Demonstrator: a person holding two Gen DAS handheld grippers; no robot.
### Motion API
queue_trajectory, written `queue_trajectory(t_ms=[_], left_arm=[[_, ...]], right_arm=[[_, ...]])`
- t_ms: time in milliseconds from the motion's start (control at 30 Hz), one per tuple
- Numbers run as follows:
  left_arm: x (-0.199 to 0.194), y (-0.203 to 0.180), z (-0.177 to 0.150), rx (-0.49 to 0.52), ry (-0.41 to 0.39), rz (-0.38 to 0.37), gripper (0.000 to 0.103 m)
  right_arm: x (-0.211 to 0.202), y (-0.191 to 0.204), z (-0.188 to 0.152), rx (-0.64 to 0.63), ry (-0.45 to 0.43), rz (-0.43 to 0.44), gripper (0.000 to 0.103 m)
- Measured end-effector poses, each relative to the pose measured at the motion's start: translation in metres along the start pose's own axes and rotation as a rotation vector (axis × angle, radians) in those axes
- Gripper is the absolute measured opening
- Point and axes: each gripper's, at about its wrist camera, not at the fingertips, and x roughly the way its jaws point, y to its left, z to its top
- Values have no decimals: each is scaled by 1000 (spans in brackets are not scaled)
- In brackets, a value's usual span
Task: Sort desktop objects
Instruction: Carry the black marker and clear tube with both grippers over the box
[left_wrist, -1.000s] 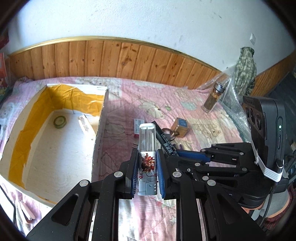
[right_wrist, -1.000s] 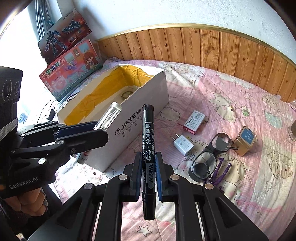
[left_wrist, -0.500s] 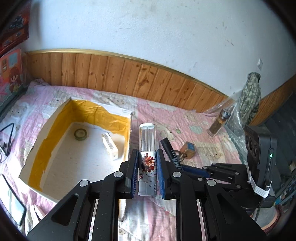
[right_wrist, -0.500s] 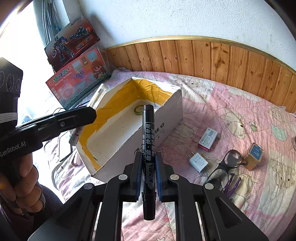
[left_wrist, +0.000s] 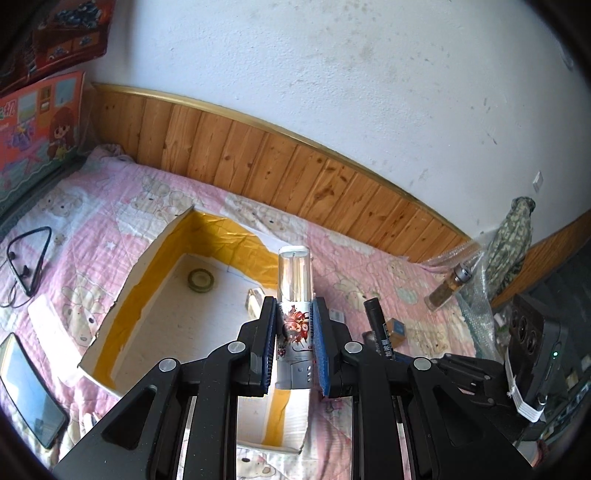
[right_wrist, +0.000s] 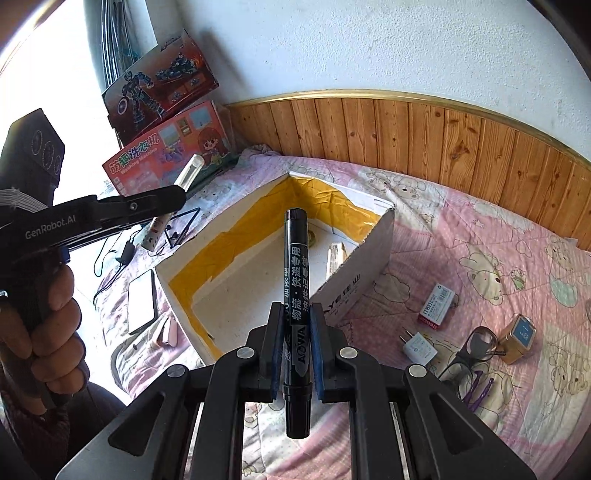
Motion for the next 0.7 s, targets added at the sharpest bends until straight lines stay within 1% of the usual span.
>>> queue_trajectory(t_ms=[233, 500, 700], left_arm=[[19, 37, 6, -65, 40, 50, 19], [42, 73, 10, -129, 77, 101, 19], [61, 90, 9, -138, 124, 135, 19]], right_arm=[[12, 16, 18, -6, 8, 2, 14], [48, 31, 37, 16, 51, 3, 14], [74, 39, 51, 19, 79, -11, 14]])
